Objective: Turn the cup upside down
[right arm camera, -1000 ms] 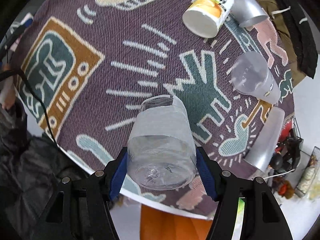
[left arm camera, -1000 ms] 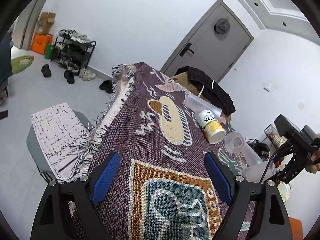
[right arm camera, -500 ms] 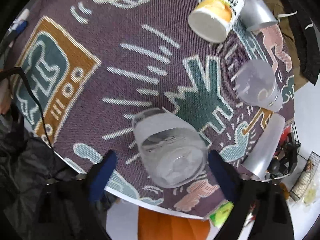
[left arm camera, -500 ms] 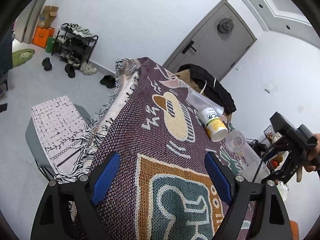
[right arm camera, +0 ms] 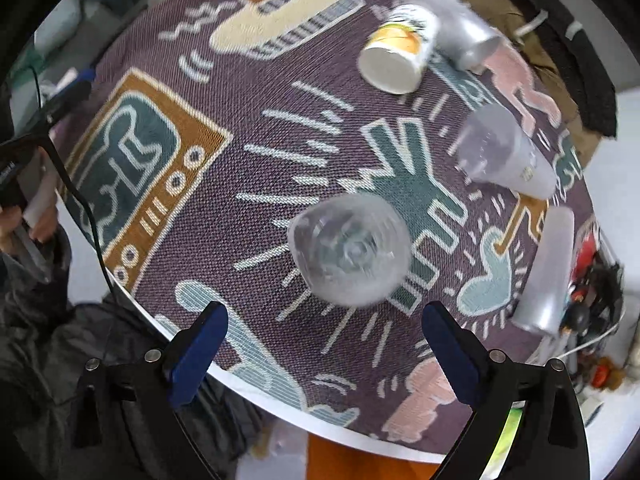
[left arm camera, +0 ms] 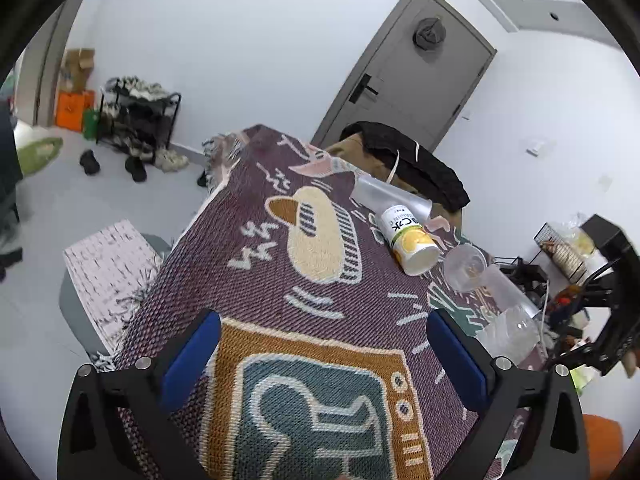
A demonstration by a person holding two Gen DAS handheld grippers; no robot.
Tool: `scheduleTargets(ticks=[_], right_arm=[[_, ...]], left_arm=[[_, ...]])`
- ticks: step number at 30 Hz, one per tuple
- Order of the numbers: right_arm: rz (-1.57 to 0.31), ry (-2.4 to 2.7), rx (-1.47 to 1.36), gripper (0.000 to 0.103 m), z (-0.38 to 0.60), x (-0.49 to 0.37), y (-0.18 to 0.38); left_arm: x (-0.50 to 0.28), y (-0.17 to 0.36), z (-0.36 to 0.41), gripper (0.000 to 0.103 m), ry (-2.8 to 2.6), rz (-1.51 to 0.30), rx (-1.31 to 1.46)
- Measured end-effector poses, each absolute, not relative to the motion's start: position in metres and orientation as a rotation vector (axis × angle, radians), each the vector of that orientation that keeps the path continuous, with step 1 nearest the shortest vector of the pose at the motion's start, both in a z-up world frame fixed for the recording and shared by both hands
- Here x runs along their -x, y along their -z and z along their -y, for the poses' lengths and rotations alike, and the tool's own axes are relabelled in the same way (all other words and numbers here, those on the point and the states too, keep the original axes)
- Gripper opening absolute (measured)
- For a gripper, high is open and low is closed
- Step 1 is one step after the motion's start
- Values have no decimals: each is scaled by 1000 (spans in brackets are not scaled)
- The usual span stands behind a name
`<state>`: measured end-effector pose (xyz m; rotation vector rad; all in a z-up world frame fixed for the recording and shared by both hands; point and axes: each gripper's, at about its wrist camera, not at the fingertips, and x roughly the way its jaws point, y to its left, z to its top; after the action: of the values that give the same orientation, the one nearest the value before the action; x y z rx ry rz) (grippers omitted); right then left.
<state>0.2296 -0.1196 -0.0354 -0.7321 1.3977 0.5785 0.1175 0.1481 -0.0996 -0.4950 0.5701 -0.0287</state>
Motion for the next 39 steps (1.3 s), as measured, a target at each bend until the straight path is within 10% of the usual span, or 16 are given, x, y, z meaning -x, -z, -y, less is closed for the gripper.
scheduleTargets(ticks=[15, 39], right_arm=[[-959, -542, 275, 98, 240, -192, -29], [-725, -525, -17, 98, 303, -128, 18]], left_arm=[[-135, 46, -56, 103, 75, -574, 256], [-93, 16, 7, 103, 54, -506, 138]])
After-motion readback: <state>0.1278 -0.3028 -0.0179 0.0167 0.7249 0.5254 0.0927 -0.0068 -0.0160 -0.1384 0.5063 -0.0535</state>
